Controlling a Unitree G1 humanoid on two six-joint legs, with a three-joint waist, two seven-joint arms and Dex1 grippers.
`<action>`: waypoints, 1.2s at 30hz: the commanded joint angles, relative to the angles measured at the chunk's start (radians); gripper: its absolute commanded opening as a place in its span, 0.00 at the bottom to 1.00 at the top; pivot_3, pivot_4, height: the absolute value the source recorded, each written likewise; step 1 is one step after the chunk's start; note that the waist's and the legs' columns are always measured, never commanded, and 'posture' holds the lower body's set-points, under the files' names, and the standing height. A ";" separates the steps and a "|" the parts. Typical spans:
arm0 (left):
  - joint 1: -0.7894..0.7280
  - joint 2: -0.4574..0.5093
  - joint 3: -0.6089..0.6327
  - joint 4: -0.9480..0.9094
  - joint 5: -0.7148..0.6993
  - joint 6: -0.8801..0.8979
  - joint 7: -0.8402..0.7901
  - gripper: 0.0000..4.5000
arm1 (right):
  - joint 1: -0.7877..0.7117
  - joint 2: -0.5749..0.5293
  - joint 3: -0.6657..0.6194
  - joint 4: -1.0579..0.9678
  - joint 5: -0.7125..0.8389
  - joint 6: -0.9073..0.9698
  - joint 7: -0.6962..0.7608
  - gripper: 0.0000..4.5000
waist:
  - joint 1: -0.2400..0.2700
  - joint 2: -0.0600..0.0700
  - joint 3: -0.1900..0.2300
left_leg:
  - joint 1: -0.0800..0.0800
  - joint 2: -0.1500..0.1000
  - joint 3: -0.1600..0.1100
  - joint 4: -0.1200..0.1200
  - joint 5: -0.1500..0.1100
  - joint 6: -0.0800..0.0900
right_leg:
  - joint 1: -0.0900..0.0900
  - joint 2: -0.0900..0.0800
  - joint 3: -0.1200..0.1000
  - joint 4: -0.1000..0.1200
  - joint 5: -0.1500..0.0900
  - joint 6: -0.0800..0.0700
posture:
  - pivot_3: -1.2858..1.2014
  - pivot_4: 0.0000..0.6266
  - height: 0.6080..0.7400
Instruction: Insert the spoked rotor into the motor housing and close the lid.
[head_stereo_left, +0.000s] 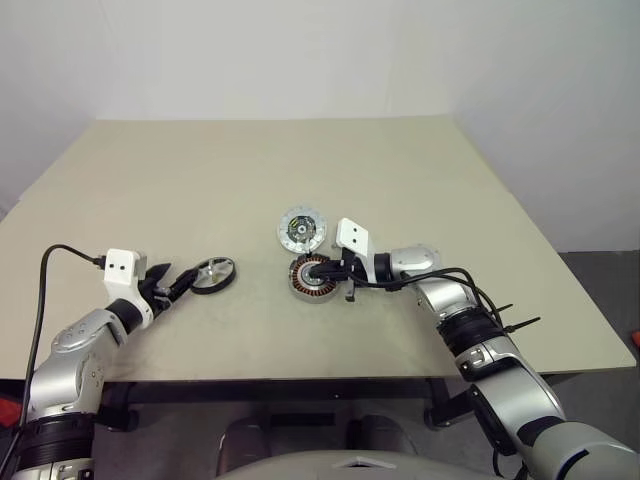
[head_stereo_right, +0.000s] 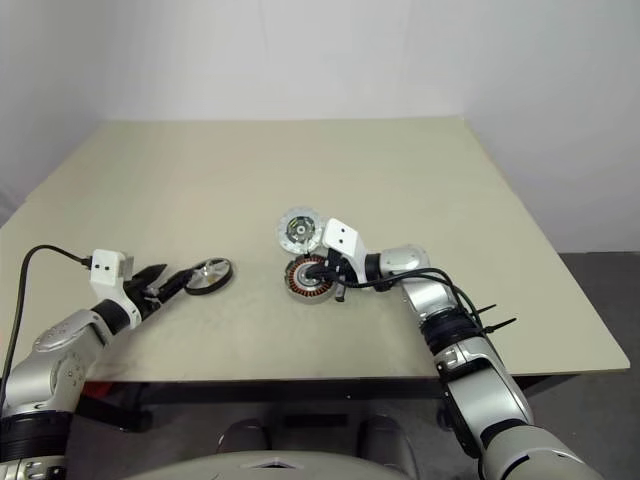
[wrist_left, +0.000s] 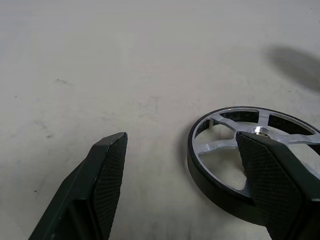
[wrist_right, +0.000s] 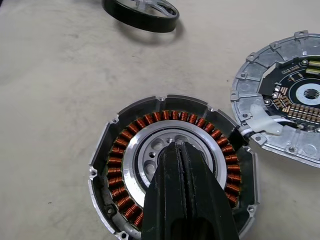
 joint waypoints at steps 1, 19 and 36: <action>-0.007 0.016 0.024 -0.026 0.002 -0.019 0.001 0.82 | -0.018 0.002 0.001 0.013 -0.012 -0.023 -0.019 0.01 | 0.000 0.000 0.000 | 0.000 0.000 0.000 0.000 0.000 0.000 | 0.000 0.000 0.000 0.000 0.000 0.000 | 0.52 0.00 1.00; -0.059 -0.052 0.048 -0.064 -0.085 0.111 0.094 0.82 | -0.054 0.008 -0.071 -0.014 0.065 -0.026 -0.016 0.01 | 0.000 0.000 0.000 | 0.000 0.000 0.000 0.000 0.000 0.000 | 0.000 0.000 0.000 0.000 0.000 0.000 | 0.52 0.00 1.00; 0.002 -0.086 0.104 -0.190 -0.215 0.302 0.165 1.00 | -0.049 0.003 -0.066 -0.007 0.058 -0.028 -0.026 0.00 | 0.000 0.000 0.000 | -0.001 0.000 0.000 0.000 0.000 0.000 | 0.000 0.000 0.000 0.000 0.000 0.000 | 0.52 0.00 1.00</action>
